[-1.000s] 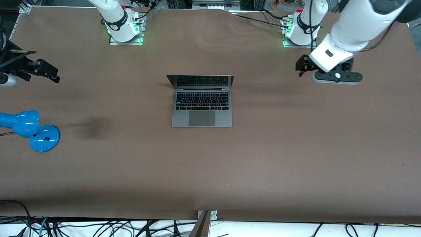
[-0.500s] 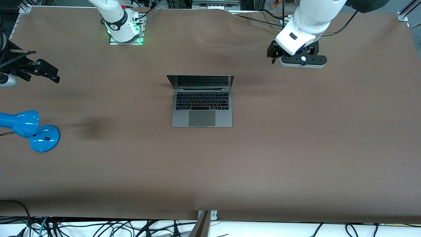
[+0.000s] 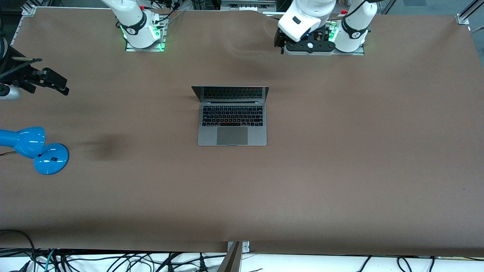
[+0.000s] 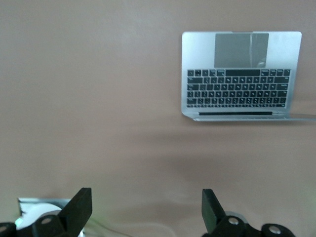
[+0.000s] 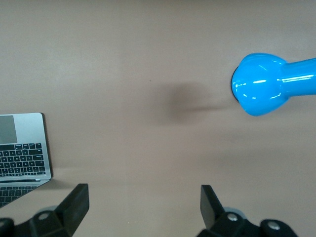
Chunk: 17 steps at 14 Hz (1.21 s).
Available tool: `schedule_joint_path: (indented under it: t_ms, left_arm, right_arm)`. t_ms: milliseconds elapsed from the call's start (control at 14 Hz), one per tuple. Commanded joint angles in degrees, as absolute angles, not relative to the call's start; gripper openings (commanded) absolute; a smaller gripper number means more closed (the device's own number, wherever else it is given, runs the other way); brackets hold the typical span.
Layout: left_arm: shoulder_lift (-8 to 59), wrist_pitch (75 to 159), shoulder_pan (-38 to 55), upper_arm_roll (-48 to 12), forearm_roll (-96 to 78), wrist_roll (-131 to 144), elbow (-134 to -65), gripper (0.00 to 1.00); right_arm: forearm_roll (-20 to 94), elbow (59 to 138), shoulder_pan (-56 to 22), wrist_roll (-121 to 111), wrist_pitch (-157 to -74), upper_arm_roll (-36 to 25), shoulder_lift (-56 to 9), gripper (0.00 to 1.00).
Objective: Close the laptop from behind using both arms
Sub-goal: 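Move the left gripper toward the laptop screen's back edge, then swing the right gripper toward the laptop while the left gripper waits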
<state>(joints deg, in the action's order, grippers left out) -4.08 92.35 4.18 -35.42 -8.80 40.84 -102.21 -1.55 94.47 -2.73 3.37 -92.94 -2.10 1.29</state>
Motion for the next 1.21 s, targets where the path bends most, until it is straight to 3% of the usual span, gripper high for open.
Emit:
schedule_joint_path:
  t_ms: [0, 500, 714, 857, 1000, 1143]
  left_arm:
    - [-3.79, 92.99, 4.3, -37.08, -13.16, 45.6, -103.18, 0.99]
    - [3.95, 92.55, 6.59, -37.44, -18.45, 48.6, -103.01, 0.96]
    - [4.66, 92.37, 6.68, -37.44, -22.14, 49.57, -102.57, 0.88]
    - [4.66, 91.41, 6.59, -37.44, -23.46, 50.09, -102.31, 0.73]
    - [4.66, 91.06, 6.59, -37.44, -23.47, 51.41, -102.04, 0.34]
    - [4.66, 90.97, 6.59, -37.44, -23.47, 52.21, -101.78, 0.09]
  right_arm:
    - [-1.93, 95.1, -2.55, 3.08, -92.64, -1.76, 2.02, 1.0]
    - [-1.76, 95.01, -5.88, 1.94, -87.47, -1.49, 0.18, 1.0]
    - [-2.02, 94.83, -10.53, 2.9, -78.52, -1.49, -2.1, 1.0]
    - [-1.15, 95.18, -13.52, 2.99, -73.76, -1.49, -3.51, 1.0]
    - [-1.05, 96.93, -17.21, 3.08, -73.65, -1.49, -3.52, 1.0]
    - [0.6, 100.79, -20.03, 4.99, -75.13, -1.32, -2.64, 1.0]
